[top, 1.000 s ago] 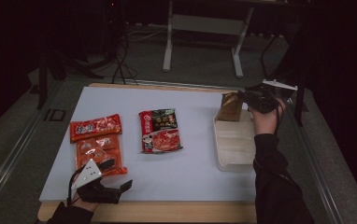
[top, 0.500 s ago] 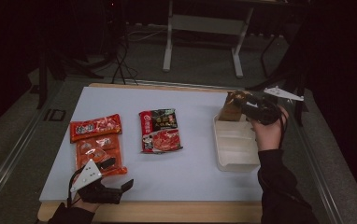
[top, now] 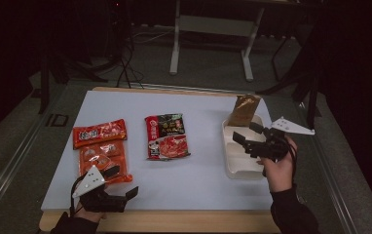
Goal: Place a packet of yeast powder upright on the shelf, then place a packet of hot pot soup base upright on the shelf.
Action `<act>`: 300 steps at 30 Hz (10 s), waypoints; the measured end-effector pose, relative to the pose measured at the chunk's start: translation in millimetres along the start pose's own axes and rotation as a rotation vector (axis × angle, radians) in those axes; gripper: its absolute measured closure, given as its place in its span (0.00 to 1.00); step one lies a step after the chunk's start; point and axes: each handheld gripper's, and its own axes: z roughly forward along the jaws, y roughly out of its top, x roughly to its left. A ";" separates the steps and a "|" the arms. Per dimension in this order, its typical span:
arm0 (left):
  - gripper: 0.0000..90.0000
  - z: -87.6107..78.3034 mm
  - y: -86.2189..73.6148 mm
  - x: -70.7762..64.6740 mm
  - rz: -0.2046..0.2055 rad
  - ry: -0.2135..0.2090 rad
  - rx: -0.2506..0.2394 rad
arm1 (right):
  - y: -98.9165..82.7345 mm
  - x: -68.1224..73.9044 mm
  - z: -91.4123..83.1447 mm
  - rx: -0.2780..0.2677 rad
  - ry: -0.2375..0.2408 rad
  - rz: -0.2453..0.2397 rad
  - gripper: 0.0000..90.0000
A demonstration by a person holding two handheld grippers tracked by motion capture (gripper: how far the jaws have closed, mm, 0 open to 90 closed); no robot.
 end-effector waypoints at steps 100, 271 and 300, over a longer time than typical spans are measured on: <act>0.51 205.8 82.9 146.0 -0.222 0.300 0.353 | -66.8 67.5 -30.1 -0.013 0.100 -0.299 0.15; 0.01 102.9 118.7 -22.1 0.058 -0.259 -0.048 | 61.8 35.1 -27.1 -0.021 0.138 -0.234 0.87; 0.02 75.1 49.0 -1.7 0.086 -0.179 0.023 | 92.0 -45.4 -36.9 -0.092 -0.015 -0.179 0.86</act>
